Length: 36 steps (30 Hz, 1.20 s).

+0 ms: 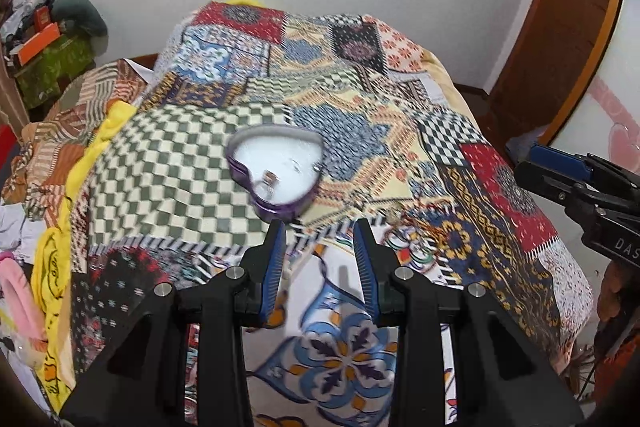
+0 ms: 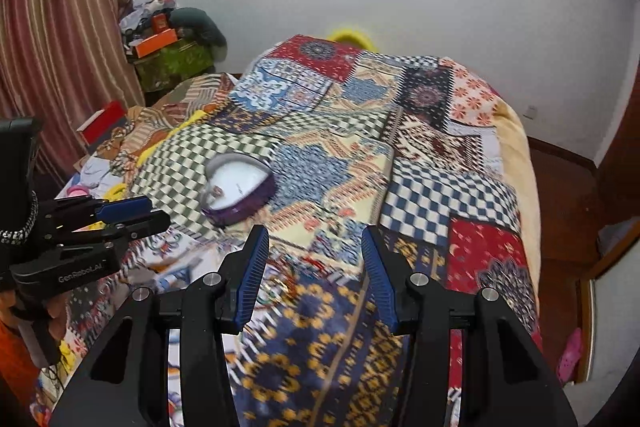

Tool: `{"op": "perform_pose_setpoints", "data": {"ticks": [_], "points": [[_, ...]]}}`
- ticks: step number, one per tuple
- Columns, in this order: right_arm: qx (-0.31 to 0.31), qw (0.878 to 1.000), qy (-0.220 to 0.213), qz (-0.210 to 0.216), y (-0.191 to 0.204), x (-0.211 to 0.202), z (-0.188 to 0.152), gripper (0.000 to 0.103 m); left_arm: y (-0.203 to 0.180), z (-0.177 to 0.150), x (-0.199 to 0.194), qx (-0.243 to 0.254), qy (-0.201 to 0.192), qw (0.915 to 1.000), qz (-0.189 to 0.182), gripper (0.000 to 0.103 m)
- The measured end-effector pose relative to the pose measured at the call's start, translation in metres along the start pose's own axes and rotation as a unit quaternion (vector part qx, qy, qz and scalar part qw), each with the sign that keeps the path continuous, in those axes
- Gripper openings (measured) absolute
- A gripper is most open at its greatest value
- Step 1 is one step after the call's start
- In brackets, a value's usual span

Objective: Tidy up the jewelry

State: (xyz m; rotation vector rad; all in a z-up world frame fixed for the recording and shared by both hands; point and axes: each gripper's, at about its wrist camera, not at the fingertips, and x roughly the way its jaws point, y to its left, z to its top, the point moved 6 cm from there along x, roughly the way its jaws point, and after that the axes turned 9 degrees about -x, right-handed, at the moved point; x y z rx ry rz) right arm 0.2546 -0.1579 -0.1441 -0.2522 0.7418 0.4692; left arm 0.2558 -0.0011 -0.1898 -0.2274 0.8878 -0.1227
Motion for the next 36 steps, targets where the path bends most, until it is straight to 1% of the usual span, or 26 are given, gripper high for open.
{"op": "perform_pose_setpoints", "data": {"ticks": [6,12,16,18,20,22,26,32,34,36], "points": [[0.007,1.000,0.016,-0.010,-0.012,0.001,-0.022,0.044,-0.028,-0.016,0.016,0.034,0.024,0.9990,-0.020,0.034],[0.014,0.999,0.030,-0.008,-0.022,0.006,-0.040,0.044,-0.052,-0.027,0.034,0.066,0.037,0.9969,-0.019,0.034],[0.018,0.999,0.037,-0.002,-0.026,0.010,-0.049,0.044,-0.060,-0.026,0.046,0.066,0.046,0.9964,-0.025,0.034],[0.019,0.999,0.039,-0.001,-0.028,0.012,-0.052,0.044,-0.063,-0.023,0.051,0.065,0.044,0.9965,-0.028,0.031],[0.021,0.999,0.041,0.003,-0.028,0.014,-0.054,0.045,-0.066,-0.021,0.057,0.063,0.046,0.9965,-0.029,0.026],[0.023,0.999,0.043,0.006,-0.029,0.017,-0.055,0.045,-0.067,-0.019,0.063,0.060,0.050,0.9966,-0.029,0.023],[0.025,0.999,0.046,0.015,-0.029,0.022,-0.057,0.045,-0.069,-0.017,0.074,0.055,0.059,0.9961,-0.034,0.022],[0.024,0.998,0.049,0.024,-0.026,0.031,-0.059,0.045,-0.069,-0.015,0.079,0.057,0.054,0.9965,-0.028,0.022],[0.024,0.998,0.049,0.028,-0.024,0.033,-0.058,0.045,-0.068,-0.015,0.080,0.059,0.048,0.9969,-0.021,0.018],[0.022,0.998,0.049,0.029,-0.022,0.035,-0.057,0.045,-0.069,-0.016,0.081,0.061,0.045,0.9969,-0.025,0.018]]}}
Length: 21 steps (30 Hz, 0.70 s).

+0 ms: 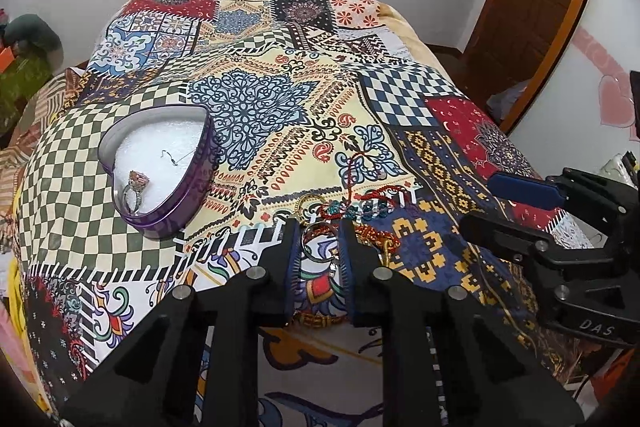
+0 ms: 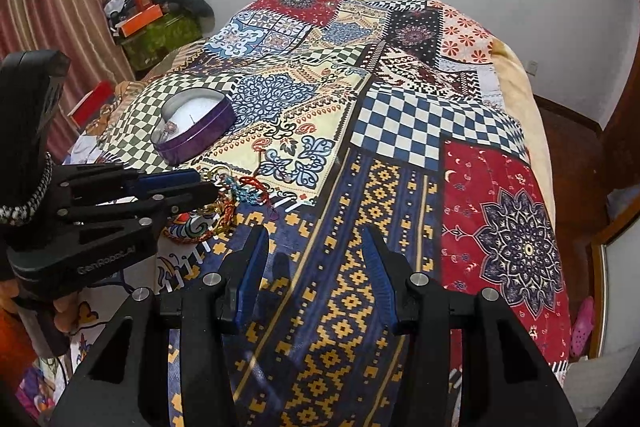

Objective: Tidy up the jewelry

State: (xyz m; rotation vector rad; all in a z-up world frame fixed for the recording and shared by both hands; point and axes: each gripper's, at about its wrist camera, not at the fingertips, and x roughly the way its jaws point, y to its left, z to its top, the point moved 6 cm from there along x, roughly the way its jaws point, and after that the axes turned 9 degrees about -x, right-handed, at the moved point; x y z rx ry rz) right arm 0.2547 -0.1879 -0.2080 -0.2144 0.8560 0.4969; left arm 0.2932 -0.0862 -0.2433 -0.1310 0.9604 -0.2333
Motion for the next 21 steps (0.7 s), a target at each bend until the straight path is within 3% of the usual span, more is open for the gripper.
{"op": "perform_pose_setpoints", "data": {"ticks": [1,10,14,21], "points": [[-0.001,1.000,0.000,0.000,0.001,0.001,0.001,0.045,0.000,0.000,0.000,0.001,-0.001,1.0000,-0.005,0.000],[-0.016,1.000,0.001,0.002,0.007,0.013,0.010,0.045,0.008,-0.001,-0.015,-0.007,-0.020,0.9996,-0.019,0.000],[-0.022,1.000,0.009,0.009,0.009,0.024,0.012,0.044,0.014,-0.005,-0.022,-0.006,-0.006,0.9995,-0.029,0.000],[-0.062,0.998,0.021,0.021,0.018,0.038,0.022,0.044,0.022,-0.010,-0.031,0.005,-0.002,0.9999,-0.015,0.005]]}}
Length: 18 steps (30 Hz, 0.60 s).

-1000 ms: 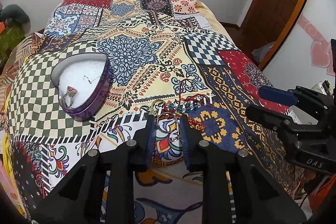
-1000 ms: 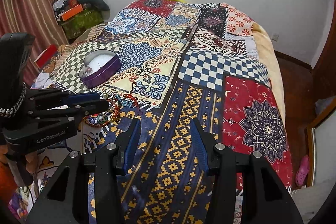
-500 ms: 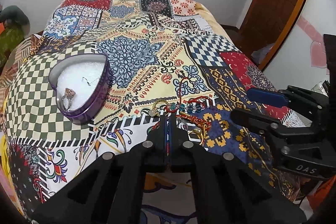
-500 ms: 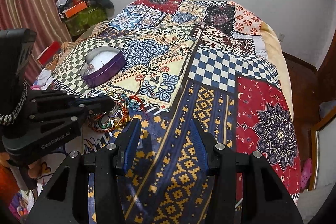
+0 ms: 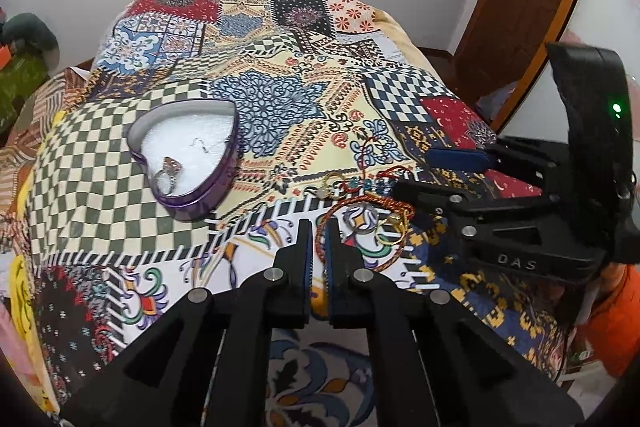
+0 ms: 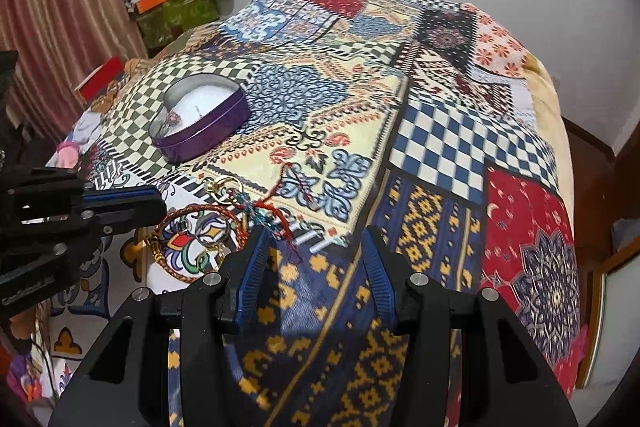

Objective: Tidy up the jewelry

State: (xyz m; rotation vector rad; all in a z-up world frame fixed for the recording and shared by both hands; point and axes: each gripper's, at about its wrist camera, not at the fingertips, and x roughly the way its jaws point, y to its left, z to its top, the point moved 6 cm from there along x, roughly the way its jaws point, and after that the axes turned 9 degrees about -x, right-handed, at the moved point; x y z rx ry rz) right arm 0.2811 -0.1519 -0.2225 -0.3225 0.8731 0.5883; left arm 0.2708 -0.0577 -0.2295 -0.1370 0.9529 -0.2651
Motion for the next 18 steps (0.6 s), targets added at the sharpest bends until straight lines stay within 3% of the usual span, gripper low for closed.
{"op": "perform_pose_setpoints", "data": {"ticks": [6,10,12,15,17,18], "points": [[-0.060,0.998,0.003,0.003,0.018,0.012,0.009,0.044,0.004,0.001,-0.002,-0.003,-0.005,1.0000,0.006,0.013],[-0.071,0.997,-0.002,0.018,0.025,0.016,0.011,0.017,0.005,0.001,0.001,-0.003,0.000,1.0000,0.004,0.013],[-0.073,0.997,-0.005,0.014,0.027,0.015,0.011,0.009,0.004,0.000,0.003,-0.002,0.005,1.0000,0.001,0.013],[-0.061,0.998,-0.010,0.012,0.025,0.011,0.008,0.007,0.000,-0.004,0.005,-0.001,0.015,0.9999,-0.006,0.016],[-0.047,0.999,-0.014,0.013,0.021,0.006,0.005,0.007,-0.004,-0.005,0.007,0.004,0.015,0.9999,-0.005,0.026],[-0.039,0.999,-0.016,0.015,0.019,0.004,0.004,0.007,-0.005,-0.005,0.006,0.007,0.013,0.9999,-0.003,0.027]]}}
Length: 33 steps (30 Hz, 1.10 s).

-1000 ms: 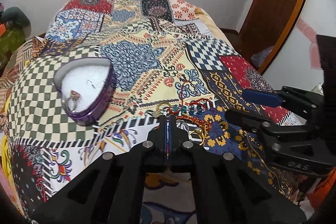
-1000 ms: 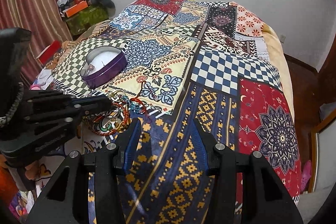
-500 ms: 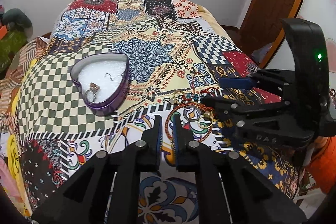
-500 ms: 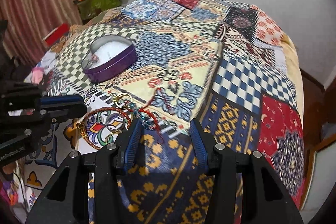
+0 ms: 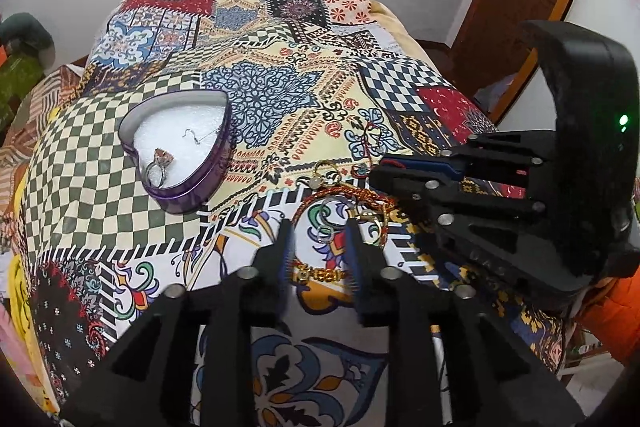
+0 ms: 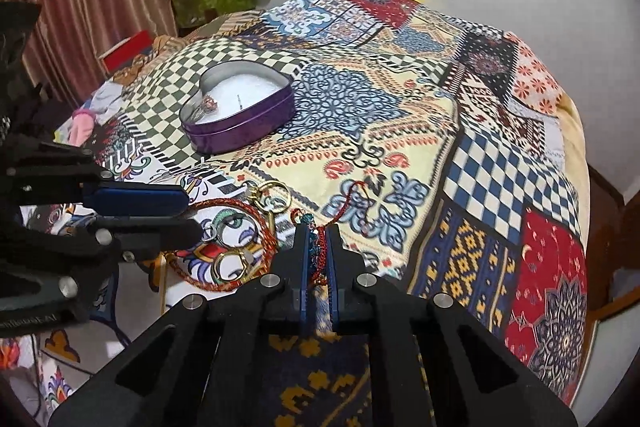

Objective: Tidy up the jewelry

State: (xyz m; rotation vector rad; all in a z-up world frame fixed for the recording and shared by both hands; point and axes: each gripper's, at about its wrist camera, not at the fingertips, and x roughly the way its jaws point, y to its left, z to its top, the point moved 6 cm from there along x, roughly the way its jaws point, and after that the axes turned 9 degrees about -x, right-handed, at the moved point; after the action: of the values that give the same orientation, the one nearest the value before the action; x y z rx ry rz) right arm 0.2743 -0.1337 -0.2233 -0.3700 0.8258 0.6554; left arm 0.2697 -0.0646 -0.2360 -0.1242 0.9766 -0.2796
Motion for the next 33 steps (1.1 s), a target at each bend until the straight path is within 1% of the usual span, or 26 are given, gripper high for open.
{"op": "perform_pose_setpoints", "data": {"ticks": [7,13,17,21,22,23,27,33], "points": [[0.040,0.999,-0.018,-0.001,-0.014,-0.016,-0.006,0.007,-0.008,0.008,0.007,0.018,-0.001,0.9998,0.012,0.027],[0.049,0.998,-0.027,0.004,-0.016,-0.024,-0.010,0.007,-0.012,0.008,0.018,0.018,0.014,0.9997,0.009,0.027],[0.053,0.998,-0.030,0.012,-0.016,-0.025,-0.012,0.007,-0.013,0.011,0.023,0.023,0.014,0.9995,0.016,0.027],[0.056,0.998,-0.032,0.018,-0.014,-0.025,-0.014,0.007,-0.013,0.013,0.027,0.016,0.013,0.9997,0.010,0.026],[0.057,0.998,-0.033,0.020,-0.014,-0.025,-0.014,0.007,-0.012,0.013,0.027,0.015,0.010,0.9998,0.009,0.022],[0.058,0.998,-0.034,0.020,-0.015,-0.026,-0.014,0.007,-0.012,0.013,0.026,0.015,0.010,0.9998,0.008,0.021],[0.062,0.997,-0.038,0.021,-0.016,-0.030,-0.014,0.007,-0.013,0.011,0.021,0.015,0.004,0.9999,0.005,0.021],[0.060,0.997,-0.048,0.013,-0.016,-0.042,-0.009,0.007,-0.019,0.012,0.003,0.019,-0.018,0.9997,0.003,0.021]]}}
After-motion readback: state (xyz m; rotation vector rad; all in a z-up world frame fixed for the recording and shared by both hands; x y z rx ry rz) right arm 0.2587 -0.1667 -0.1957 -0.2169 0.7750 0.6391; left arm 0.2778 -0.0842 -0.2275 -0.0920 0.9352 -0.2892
